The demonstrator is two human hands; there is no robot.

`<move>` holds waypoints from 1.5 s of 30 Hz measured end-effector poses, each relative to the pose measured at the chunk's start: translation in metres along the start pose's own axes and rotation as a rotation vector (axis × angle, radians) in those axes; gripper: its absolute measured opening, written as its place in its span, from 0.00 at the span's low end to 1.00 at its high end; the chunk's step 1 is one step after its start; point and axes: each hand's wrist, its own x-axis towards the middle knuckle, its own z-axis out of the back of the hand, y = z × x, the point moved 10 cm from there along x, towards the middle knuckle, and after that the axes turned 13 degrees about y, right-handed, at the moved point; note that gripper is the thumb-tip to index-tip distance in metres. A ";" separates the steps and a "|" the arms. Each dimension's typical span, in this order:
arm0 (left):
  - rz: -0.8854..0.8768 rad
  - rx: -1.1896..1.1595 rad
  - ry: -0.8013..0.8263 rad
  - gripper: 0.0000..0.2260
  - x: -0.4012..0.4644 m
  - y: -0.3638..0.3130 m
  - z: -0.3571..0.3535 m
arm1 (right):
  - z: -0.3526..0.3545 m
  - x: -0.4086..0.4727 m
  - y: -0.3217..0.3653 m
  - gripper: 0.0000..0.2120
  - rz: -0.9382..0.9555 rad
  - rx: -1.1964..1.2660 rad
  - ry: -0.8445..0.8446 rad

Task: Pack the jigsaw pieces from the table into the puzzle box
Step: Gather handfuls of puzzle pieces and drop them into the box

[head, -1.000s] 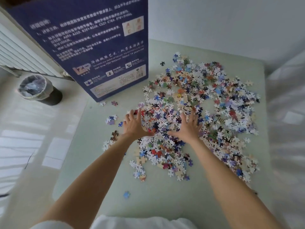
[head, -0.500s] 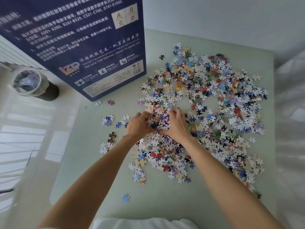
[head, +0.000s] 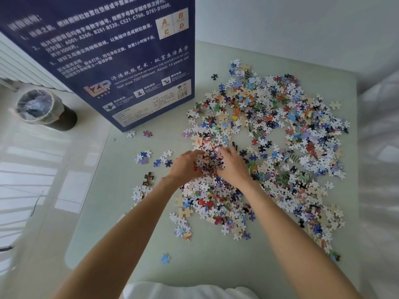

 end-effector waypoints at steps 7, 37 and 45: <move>0.055 0.030 0.017 0.34 0.003 0.003 -0.015 | -0.017 -0.002 0.004 0.37 0.034 -0.039 0.068; -0.125 -0.141 -0.399 0.14 -0.075 -0.007 0.057 | 0.046 -0.051 0.020 0.14 0.159 0.154 -0.280; -0.321 -0.135 -0.600 0.14 -0.155 -0.062 0.157 | 0.130 -0.087 0.080 0.13 0.375 0.308 -0.379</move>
